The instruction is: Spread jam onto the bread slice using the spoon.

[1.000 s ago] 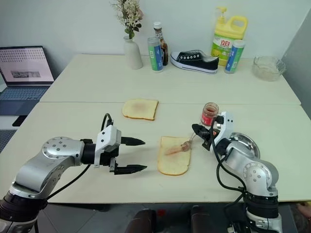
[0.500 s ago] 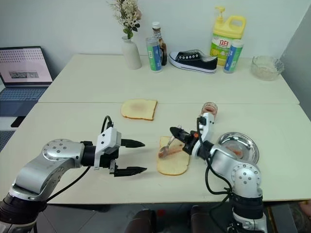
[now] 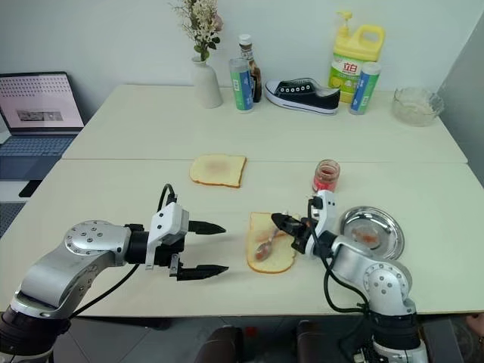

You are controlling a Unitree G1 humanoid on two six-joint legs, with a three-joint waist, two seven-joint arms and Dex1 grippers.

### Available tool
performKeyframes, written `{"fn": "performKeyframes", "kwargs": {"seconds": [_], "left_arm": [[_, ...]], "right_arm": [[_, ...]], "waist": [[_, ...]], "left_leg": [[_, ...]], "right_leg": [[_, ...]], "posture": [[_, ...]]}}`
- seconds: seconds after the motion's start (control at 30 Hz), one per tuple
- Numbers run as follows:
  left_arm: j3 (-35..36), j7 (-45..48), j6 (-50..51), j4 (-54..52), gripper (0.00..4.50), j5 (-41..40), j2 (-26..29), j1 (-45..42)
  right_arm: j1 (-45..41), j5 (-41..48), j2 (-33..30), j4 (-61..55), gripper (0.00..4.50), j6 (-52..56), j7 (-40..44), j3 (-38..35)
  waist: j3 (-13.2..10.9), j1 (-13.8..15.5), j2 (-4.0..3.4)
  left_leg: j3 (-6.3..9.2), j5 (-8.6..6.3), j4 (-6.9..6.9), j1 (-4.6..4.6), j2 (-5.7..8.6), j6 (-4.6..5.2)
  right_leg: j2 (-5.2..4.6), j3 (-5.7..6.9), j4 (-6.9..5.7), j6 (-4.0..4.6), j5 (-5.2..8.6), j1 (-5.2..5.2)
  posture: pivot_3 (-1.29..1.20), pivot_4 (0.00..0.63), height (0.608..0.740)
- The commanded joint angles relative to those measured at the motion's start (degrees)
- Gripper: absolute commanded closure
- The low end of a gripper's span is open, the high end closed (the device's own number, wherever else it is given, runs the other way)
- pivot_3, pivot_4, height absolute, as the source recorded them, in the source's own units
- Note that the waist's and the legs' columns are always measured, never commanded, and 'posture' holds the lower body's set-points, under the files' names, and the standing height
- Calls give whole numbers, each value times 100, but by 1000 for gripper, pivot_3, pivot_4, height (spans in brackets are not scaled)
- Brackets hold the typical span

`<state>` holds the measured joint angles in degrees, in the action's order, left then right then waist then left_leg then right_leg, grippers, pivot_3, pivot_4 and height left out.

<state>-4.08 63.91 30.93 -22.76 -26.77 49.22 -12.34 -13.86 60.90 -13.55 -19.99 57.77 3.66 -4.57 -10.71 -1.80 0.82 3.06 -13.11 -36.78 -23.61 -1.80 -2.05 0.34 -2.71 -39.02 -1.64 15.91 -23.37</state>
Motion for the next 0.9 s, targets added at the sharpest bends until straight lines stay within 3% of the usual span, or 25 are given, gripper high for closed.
{"fn": "performKeyframes", "kwargs": {"seconds": [0.03,0.47,0.67,0.9], "left_arm": [[116,29,-45,-104,0,-59,41,-102],[45,115,-75,-25,0,-35,15,-212],[51,101,-70,-25,0,-36,7,-228],[54,71,-38,-60,0,-49,10,-244]], "right_arm": [[47,-206,-325,-19,4493,-113,17,-363],[-375,102,-527,-128,4493,-15,-136,-667],[-872,450,-75,-22,4493,7,-587,-685],[-1121,111,589,1056,4493,-248,-881,-758]], "waist": [[0,8,0],[1,3,2],[1,-7,2],[1,-5,2]], "left_leg": [[0,0,-1,0,0,0],[0,0,-9,0,2,0],[1,0,-5,1,-1,0],[0,0,-5,1,-2,0]], "right_leg": [[0,0,0,0,0,1],[-2,-1,0,-3,-2,6],[1,0,0,-3,-2,4],[2,0,0,0,-3,3]], "posture": [[0,150,740],[0,150,740],[0,150,740],[0,150,740]]}}
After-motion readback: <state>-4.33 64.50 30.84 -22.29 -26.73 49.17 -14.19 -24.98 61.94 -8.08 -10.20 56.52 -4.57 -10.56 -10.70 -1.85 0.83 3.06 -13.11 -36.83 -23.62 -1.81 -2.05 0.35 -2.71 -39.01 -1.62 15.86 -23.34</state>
